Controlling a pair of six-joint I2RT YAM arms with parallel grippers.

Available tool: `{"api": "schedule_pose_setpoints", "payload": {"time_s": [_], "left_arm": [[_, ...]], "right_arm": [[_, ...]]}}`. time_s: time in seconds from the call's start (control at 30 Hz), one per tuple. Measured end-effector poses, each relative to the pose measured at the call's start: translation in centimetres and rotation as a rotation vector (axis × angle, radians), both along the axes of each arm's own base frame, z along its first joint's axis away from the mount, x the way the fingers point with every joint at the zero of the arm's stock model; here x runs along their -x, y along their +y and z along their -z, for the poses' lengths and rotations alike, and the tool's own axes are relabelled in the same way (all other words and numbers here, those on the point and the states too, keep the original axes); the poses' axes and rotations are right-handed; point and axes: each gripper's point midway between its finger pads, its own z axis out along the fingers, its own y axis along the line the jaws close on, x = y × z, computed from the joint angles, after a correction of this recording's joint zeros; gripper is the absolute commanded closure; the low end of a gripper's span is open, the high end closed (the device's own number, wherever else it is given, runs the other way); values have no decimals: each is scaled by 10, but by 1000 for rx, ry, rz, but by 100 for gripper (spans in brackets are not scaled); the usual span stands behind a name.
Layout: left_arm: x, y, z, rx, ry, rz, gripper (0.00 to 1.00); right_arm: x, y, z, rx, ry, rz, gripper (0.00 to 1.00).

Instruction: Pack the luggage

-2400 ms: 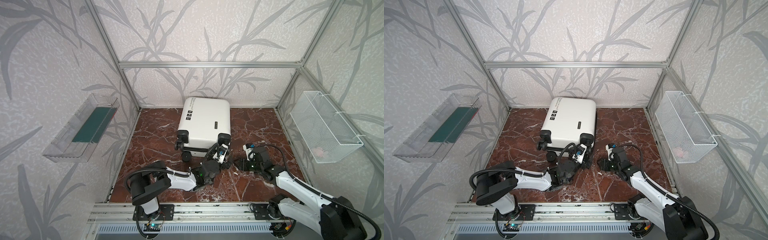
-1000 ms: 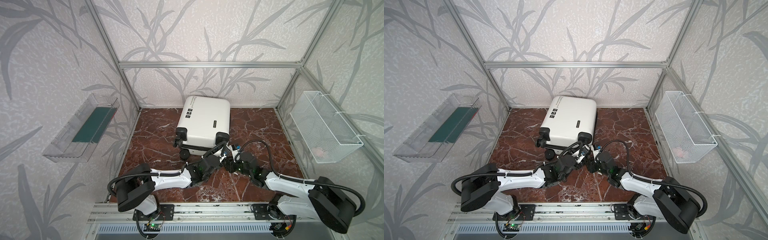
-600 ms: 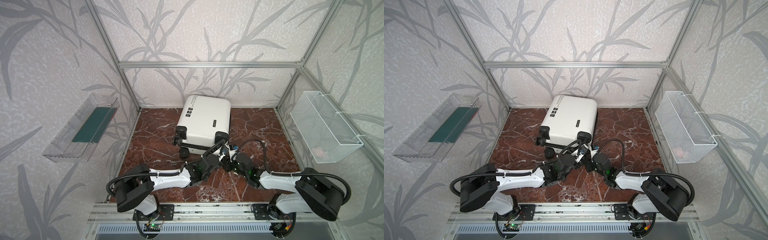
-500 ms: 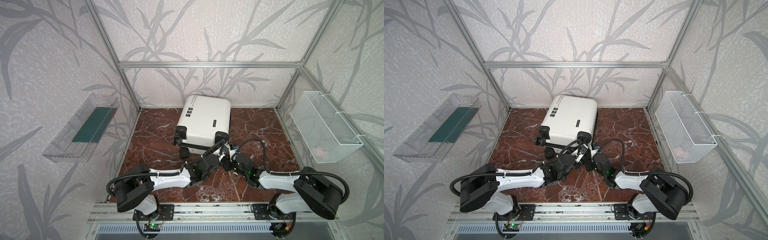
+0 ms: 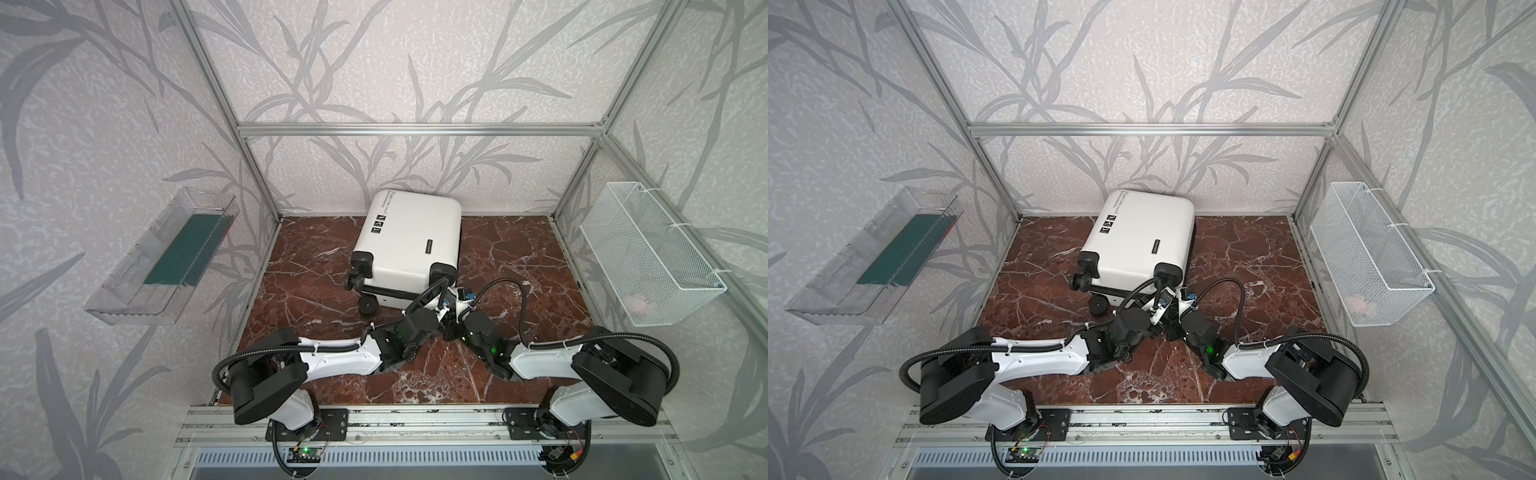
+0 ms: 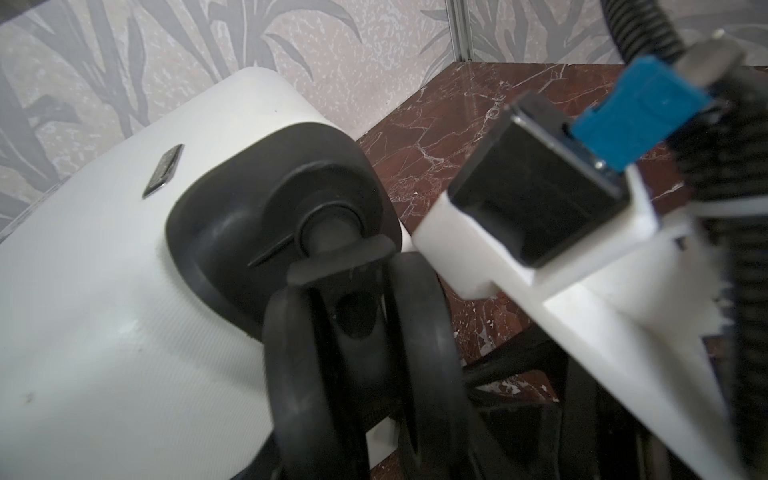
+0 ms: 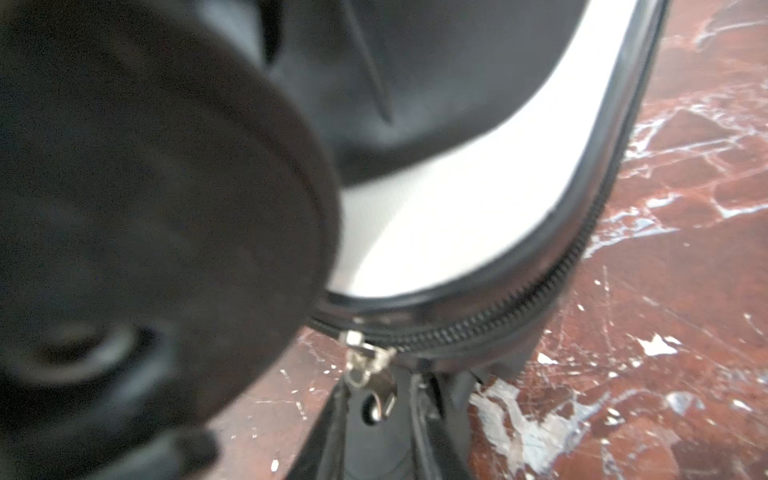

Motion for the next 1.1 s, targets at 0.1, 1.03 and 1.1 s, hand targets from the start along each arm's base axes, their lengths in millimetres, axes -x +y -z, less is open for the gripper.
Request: {"api": "schedule_pose_setpoints", "payload": {"time_s": [0.1, 1.03, 1.1], "left_arm": [[0, 0, 0, 7, 4, -3, 82], [1, 3, -2, 16, 10, -6, 100], [1, 3, -1, 15, 11, -4, 100]], "right_arm": [[0, 0, 3, 3, 5, 14, 85], [-3, -46, -7, 64, 18, 133, 100], [-4, -54, -7, 56, 20, 156, 100]]}}
